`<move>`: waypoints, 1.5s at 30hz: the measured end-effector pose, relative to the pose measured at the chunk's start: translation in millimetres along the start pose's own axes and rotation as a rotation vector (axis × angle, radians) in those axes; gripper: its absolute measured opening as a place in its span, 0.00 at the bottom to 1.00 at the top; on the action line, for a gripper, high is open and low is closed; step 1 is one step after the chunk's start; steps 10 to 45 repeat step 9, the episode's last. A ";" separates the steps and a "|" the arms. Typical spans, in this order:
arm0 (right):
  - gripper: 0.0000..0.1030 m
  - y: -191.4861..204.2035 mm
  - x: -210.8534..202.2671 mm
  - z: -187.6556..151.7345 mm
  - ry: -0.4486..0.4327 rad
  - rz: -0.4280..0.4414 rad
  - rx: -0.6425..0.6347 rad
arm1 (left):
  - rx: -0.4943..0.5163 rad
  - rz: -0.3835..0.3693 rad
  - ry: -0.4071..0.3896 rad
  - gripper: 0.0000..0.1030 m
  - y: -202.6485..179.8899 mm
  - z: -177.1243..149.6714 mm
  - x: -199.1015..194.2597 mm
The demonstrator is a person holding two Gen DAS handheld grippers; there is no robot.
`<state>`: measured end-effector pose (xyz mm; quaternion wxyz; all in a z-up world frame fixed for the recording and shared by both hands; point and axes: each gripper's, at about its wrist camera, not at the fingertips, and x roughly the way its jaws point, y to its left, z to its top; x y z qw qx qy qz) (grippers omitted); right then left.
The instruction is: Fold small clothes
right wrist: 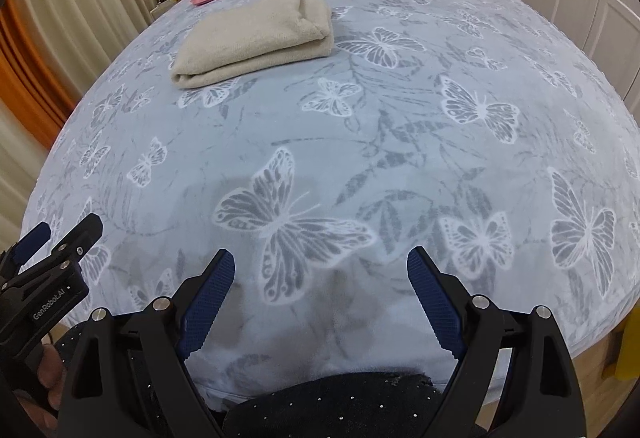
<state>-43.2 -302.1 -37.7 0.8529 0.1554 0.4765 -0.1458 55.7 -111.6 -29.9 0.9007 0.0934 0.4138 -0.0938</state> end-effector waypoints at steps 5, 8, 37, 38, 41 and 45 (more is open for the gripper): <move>0.83 2.1 -1.2 -0.9 -0.012 -0.019 -0.011 | -0.001 -0.026 0.023 0.90 0.6 -0.9 4.0; 0.83 4.2 -1.6 -1.1 -0.016 -0.031 -0.023 | -0.010 -0.033 0.038 0.90 2.0 -1.4 6.1; 0.83 4.8 -1.6 -1.4 -0.017 -0.034 -0.025 | -0.011 -0.041 0.042 0.89 1.6 -1.9 6.7; 0.83 4.8 -1.6 -1.4 -0.017 -0.034 -0.025 | -0.011 -0.041 0.042 0.89 1.6 -1.9 6.7; 0.83 4.8 -1.6 -1.4 -0.017 -0.034 -0.025 | -0.011 -0.041 0.042 0.89 1.6 -1.9 6.7; 0.83 4.8 -1.6 -1.4 -0.017 -0.034 -0.025 | -0.011 -0.041 0.042 0.89 1.6 -1.9 6.7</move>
